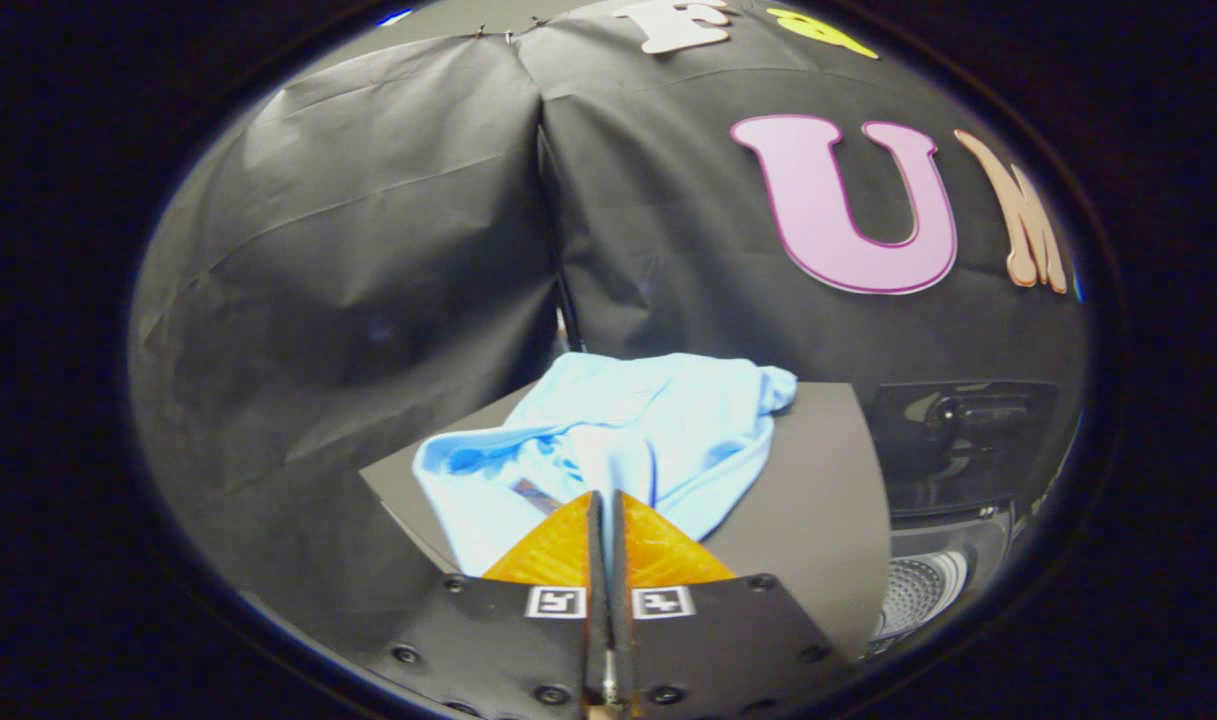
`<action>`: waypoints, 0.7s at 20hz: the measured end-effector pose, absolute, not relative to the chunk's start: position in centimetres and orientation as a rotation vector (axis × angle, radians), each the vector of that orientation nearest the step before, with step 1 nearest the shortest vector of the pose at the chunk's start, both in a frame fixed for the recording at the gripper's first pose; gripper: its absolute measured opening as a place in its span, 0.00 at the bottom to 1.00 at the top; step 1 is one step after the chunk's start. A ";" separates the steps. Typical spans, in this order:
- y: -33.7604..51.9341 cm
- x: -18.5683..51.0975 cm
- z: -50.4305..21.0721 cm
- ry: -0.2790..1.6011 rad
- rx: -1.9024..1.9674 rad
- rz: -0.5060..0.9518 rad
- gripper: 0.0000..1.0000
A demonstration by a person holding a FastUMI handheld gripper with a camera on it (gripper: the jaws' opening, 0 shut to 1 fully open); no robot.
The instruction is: Put the clothes into the washing machine and then close the washing machine lid.
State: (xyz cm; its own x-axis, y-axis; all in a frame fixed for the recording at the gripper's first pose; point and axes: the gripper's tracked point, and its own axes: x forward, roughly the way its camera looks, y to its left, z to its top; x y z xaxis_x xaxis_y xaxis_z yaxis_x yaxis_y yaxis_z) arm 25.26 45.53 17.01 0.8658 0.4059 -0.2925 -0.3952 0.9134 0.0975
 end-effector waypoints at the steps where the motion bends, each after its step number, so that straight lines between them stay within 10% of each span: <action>1: 45.3 24.6 16.7 0.337 0.065 0.432 0.14; 2: 45.3 24.4 16.7 0.345 0.095 0.442 0.02; 14: 27.4 27.0 20.8 0.207 0.019 0.073 0.02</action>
